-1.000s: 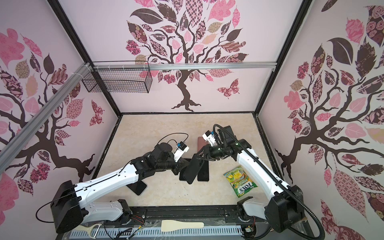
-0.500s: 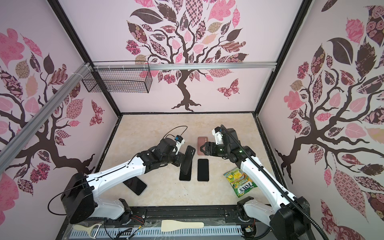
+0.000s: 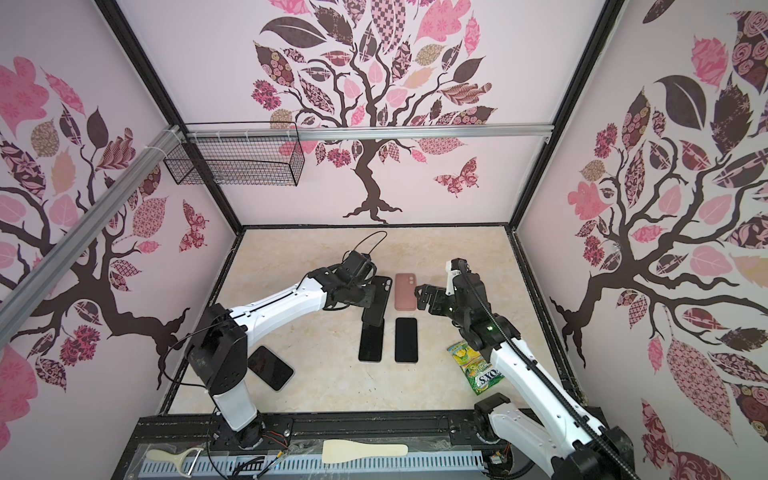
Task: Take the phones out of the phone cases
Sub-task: 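Carry the black case with the left gripper and lay it beside the pink case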
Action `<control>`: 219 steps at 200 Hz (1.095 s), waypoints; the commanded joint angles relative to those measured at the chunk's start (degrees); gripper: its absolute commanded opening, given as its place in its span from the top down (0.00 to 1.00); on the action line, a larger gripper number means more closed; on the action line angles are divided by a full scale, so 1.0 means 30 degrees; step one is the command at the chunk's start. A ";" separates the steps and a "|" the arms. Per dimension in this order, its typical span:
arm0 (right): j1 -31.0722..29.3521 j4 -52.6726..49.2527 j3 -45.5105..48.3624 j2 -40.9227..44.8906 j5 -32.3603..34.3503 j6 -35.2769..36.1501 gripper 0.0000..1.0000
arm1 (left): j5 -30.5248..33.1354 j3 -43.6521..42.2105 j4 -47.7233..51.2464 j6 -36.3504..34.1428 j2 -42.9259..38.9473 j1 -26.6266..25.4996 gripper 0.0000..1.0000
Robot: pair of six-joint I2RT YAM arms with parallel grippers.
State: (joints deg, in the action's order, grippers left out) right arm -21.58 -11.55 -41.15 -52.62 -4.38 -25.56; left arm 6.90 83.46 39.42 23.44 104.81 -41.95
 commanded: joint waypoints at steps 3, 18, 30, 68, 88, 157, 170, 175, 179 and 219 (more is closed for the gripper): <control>-0.0042 0.2339 0.0538 0.1118 -0.0816 0.1272 0.00 | 0.1168 0.3023 0.2579 0.0598 0.1795 0.0144 1.00; -0.0042 0.2728 0.0816 0.1200 -0.1265 0.1226 0.00 | 0.1561 0.4335 0.3334 0.0764 0.2857 0.0211 1.00; -0.0042 0.2736 0.0781 0.0947 -0.1464 0.1226 0.00 | 0.1722 0.5199 0.3798 0.0879 0.3596 0.0301 1.00; -0.0034 0.2843 0.0766 0.0278 -0.1877 0.1313 0.00 | 0.1934 0.7752 0.5289 0.1328 0.5744 0.0883 1.00; -0.0042 0.2961 0.0795 0.0087 -0.1879 0.1385 0.00 | 0.2093 0.8796 0.5896 0.1728 0.6570 0.1151 1.00; -0.0042 0.2880 0.0824 0.0252 -0.1528 0.1336 0.01 | 0.2308 1.1858 0.7231 0.1518 0.9011 0.1385 1.00; -0.0049 0.2811 0.0824 0.0189 -0.1557 0.1343 0.01 | 0.2467 1.2414 0.7621 0.1441 0.9464 0.1438 1.00; -0.0042 0.2782 0.0799 0.0170 -0.1559 0.1336 0.01 | 0.2505 1.2615 0.7762 0.1440 0.9592 0.1438 1.00; -0.0034 0.2745 0.0796 0.0167 -0.1579 0.1342 0.01 | 0.2528 1.2720 0.7832 0.1444 0.9688 0.1445 1.00; -0.0020 0.2669 0.0795 0.0016 -0.1740 0.1343 0.01 | 0.2330 1.3246 0.8038 0.1558 1.0373 0.1577 1.00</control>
State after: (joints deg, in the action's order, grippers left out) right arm -21.58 -3.64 -38.79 -52.66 -9.26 -22.02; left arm 13.28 120.73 61.80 27.66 134.58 -37.69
